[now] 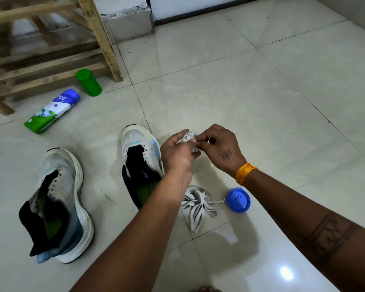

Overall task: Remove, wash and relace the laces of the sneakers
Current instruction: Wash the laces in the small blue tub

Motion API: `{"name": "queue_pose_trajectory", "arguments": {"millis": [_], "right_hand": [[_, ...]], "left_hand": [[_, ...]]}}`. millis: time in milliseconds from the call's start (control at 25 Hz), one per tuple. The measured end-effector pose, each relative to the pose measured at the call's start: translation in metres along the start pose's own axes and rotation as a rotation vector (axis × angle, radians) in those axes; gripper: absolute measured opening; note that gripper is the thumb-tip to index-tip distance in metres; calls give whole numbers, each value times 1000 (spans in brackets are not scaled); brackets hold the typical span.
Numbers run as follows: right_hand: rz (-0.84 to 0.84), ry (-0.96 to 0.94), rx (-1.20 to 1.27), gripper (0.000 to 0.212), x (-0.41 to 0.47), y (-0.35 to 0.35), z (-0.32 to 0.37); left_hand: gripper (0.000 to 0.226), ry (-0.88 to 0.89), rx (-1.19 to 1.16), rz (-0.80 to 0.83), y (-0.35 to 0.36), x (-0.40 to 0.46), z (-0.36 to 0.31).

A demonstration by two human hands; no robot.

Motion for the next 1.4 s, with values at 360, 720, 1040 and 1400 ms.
{"name": "queue_pose_trajectory", "arguments": {"millis": [360,720,1040,1400], "right_hand": [[-73,267,-181,22,13,4,-51],[182,206,-618,20,51,37,-50],[172,201,-62,21,43,18,-30],[135,44,-124,8,9,-2,-15]], "left_hand": [[32,90,23,-250,-2,26,-14],[29,38,38,-251,-2,33,7],[27,-48,-41,-228,-5,29,13],[24,-114,-24,-24,2,2,13]]}}
Point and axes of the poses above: each hand's wrist, its own x-axis towards the middle knuckle, its own y-axis out of the palm, z = x × y, the point moved 4 cm from there along x, towards the middle knuckle
